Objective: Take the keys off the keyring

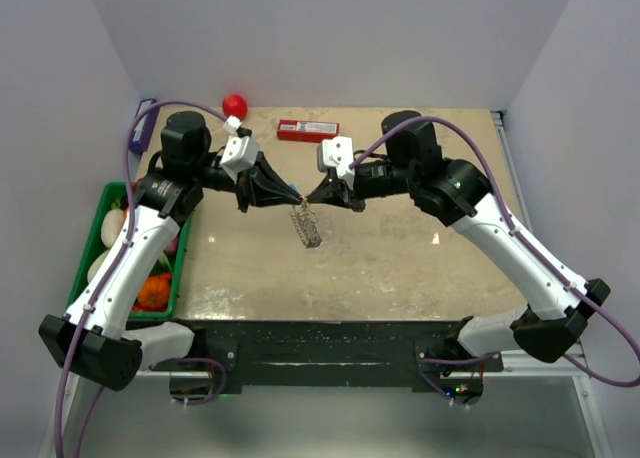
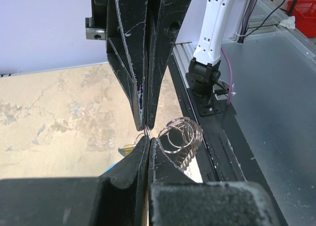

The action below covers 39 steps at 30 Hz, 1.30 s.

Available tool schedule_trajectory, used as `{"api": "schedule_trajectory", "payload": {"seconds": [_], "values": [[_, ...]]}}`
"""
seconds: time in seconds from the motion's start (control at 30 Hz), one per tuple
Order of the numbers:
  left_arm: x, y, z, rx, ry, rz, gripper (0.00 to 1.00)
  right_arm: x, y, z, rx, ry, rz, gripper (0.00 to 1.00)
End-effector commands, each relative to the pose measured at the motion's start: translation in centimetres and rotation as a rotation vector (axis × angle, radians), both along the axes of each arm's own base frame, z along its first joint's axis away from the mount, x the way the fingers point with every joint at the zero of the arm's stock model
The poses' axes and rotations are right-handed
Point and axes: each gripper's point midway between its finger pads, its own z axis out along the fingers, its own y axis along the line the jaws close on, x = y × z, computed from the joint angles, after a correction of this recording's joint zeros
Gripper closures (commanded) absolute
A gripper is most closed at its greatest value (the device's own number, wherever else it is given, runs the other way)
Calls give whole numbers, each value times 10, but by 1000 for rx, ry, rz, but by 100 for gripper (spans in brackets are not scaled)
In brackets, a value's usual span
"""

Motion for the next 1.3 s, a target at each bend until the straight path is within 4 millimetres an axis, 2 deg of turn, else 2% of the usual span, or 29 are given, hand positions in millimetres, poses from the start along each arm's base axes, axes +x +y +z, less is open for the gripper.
{"api": "schedule_trajectory", "payload": {"seconds": [0.0, 0.03, 0.1, 0.27, 0.53, 0.77, 0.87, 0.9, 0.93, 0.97, 1.07, 1.13, 1.17, 1.2, 1.23, 1.27], "values": [[-3, 1, 18, -31, -79, -4, 96, 5, 3, 8, 7, -21, -6, 100], [-2, 1, 18, -30, -81, 1, 90, 6, 2, 9, 5, -29, -9, 100], [-1, 1, 17, -28, -80, 8, 88, 8, 0, 10, -5, -38, -22, 100], [-1, 1, 17, -28, -80, 8, 71, 14, -5, 10, -28, -57, -66, 100], [1, 0, 16, -25, -76, 19, 69, 20, -8, 14, -40, -76, -92, 100], [23, -1, 8, -6, -59, 131, 71, 24, -10, 13, -47, -98, -116, 100], [39, 0, 0, 20, -47, 216, 70, 29, -16, 2, -83, -117, -138, 100], [45, 1, -4, 30, -53, 243, 69, 37, -23, -11, -117, -125, -181, 100], [52, 1, -12, 45, -39, 269, 68, 44, -25, -16, -128, -148, -202, 100], [63, 3, -23, 69, -25, 323, 68, 49, -29, -32, -159, -130, -224, 100], [70, 3, -46, 106, -22, 347, 68, 55, -46, -55, -197, -78, -254, 100], [68, 1, -52, 122, -48, 330, 67, 56, -63, -53, -194, -95, -292, 100], [65, 0, -58, 154, -37, 326, 67, 54, -69, -63, -220, -89, -298, 100], [61, -10, -69, 187, -73, 280, 66, 50, -76, -66, -240, -99, -297, 100], [56, -15, -77, 219, -76, 258, 66, 42, -88, -71, -280, -113, -290, 94], [55, -18, -86, 262, -68, 258, 66, 39, -98, -83, -326, -105, -301, 88]]}}
